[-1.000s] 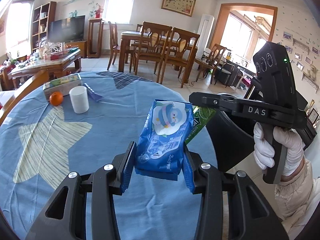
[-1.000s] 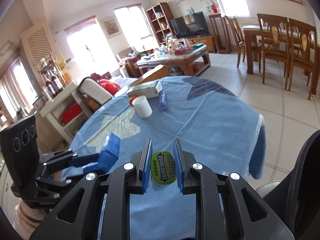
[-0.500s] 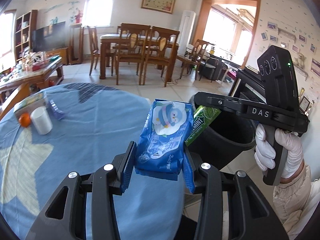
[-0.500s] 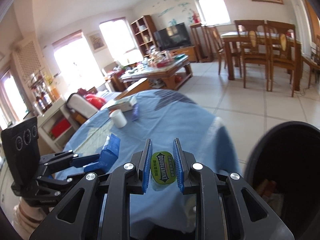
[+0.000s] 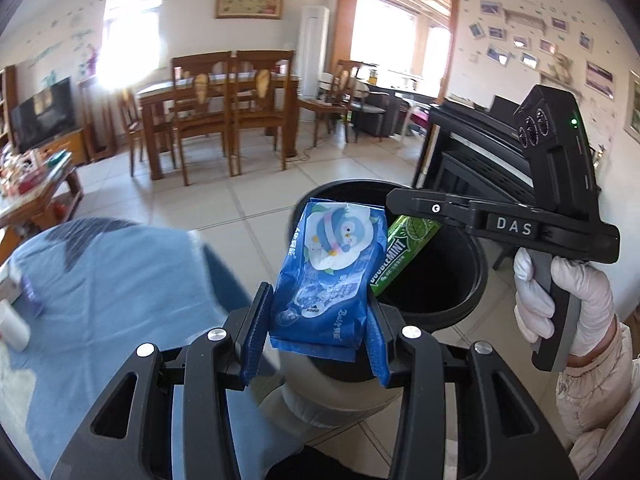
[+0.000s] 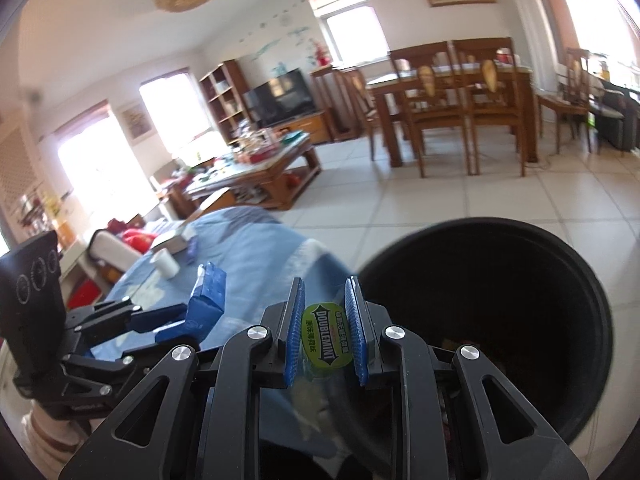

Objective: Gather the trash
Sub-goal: 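Carry the blue packet and green gum tube over the black bin, then open both tools to drop the packet and gum tube into the bin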

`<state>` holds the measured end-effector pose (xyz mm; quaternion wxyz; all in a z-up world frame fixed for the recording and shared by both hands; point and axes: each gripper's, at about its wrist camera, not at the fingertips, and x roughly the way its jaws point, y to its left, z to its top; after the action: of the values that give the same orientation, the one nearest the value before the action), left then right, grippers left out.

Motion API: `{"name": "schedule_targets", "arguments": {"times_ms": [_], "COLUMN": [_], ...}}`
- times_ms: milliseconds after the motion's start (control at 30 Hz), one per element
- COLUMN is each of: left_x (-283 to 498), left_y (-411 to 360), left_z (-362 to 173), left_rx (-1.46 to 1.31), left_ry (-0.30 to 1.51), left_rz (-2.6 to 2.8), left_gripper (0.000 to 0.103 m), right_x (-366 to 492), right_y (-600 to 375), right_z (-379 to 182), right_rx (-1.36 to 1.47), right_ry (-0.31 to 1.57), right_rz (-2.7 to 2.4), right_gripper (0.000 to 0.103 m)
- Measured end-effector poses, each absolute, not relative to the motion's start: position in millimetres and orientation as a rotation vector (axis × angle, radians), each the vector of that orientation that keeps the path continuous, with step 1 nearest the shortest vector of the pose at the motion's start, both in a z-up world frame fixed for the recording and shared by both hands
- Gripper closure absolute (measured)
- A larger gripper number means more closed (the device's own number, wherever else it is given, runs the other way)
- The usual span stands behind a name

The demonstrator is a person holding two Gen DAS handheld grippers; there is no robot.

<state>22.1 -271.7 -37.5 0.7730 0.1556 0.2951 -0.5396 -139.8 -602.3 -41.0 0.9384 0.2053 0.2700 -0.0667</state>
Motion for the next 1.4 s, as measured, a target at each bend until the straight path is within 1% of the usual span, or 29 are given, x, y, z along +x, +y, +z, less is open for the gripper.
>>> {"name": "schedule_targets", "arguments": {"times_ms": [333, 700, 1067, 1400], "left_x": [6.7, -4.7, -14.8, -15.5], "left_y": [-328.4, -373.5, -398.9, -406.9], "left_z": [-56.5, -83.8, -103.9, -115.4], "left_rx": [0.408, 0.502, 0.574, 0.609], "left_ry": [0.654, 0.666, 0.678, 0.716], "left_rz": [-1.257, -1.276, -1.277, -1.285], "left_gripper": [0.061, 0.061, 0.061, 0.060], "right_x": [-177.4, -192.8, -192.6, -191.6], "right_y": [-657.3, -684.2, -693.5, -697.7], "right_z": [-69.2, -100.7, -112.6, -119.7], "right_rx": [0.494, 0.524, 0.539, 0.545], "right_ry": [0.555, 0.580, 0.596, 0.605], "right_rz": [-0.248, -0.316, -0.348, -0.362], "right_gripper": [0.081, 0.081, 0.081, 0.081]}}
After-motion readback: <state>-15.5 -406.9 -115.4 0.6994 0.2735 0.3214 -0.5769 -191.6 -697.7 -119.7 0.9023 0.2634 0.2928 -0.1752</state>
